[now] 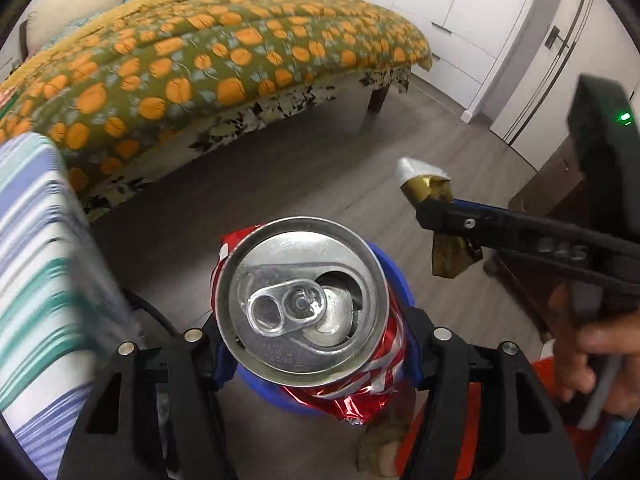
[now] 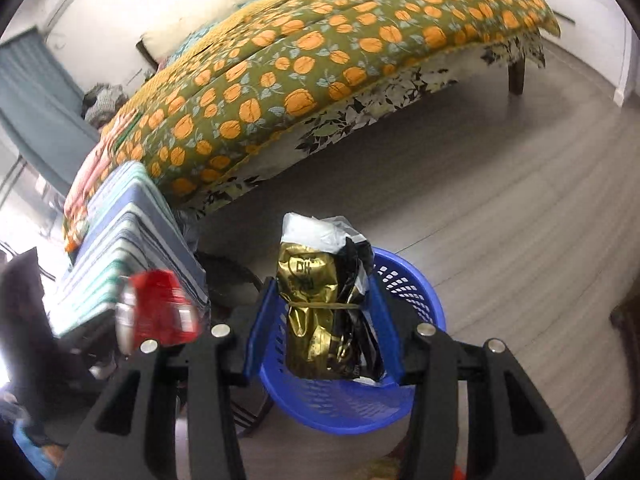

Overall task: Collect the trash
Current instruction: 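Carry the can and gold wrapper over the blue wastebasket and open both tools, then move both open tools back over the table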

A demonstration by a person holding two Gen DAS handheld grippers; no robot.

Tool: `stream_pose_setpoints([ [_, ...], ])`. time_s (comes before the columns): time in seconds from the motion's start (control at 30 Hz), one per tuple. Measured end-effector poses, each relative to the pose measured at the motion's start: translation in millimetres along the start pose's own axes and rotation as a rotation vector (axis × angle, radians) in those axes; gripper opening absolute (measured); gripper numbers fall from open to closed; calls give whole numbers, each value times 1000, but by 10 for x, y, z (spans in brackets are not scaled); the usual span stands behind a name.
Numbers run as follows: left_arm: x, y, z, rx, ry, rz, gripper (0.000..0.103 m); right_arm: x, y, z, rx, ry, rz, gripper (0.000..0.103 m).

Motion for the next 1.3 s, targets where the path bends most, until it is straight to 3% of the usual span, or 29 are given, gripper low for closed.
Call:
stream_pose_setpoints([
  [0.03, 10, -49, -16, -1, 4, -9, 86, 31, -6, -15, 2, -15, -10, 56],
  [0.07, 13, -86, -35, 6, 11, -26, 89, 73, 3, -28, 13, -37, -11, 69],
  [0.1, 17, -77, -46, 19, 17, -33, 89, 105, 20, -35, 24, -55, -9, 72],
  [0.23, 49, 239, -55, 105, 14, -36, 90, 204, 97, -70, 60, -100, 10, 80],
  [0.4, -22, 956, 74, 255, 16, -123, 98, 135, 174, -48, 97, -72, 71, 87],
  [0.6, -547, 1596, 589, 265, 115, -300, 98, -151, 247, 53, 156, 47, 137, 87],
  [0.7, -928, 1903, 945, 280, 187, -352, 98, -470, 286, 165, 209, 207, 205, 87],
  [0.8, -1357, 2159, 1304, 263, 260, -342, 98, -878, 266, 384, 220, 342, 219, 87],
  [0.9, -1765, 2367, 1618, 257, 350, -318, 98, -1468, 206, 706, 188, 441, 123, 87],
  [1.07, -2346, 2598, 1951, 211, 417, -425, 98, -2476, 50, 1052, 108, 573, -14, 87],
  [1.3, -2931, 2785, 1962, 199, 436, -472, 98, -3660, -410, 1181, 23, 755, -44, 87],
])
Point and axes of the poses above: each gripper's, at about its wrist camera, not at the fingertips, and y roughly against the way its jaws point, x to its right, z to its underside, the point moved 3 cm from there along -y, roughly the way its jaws point
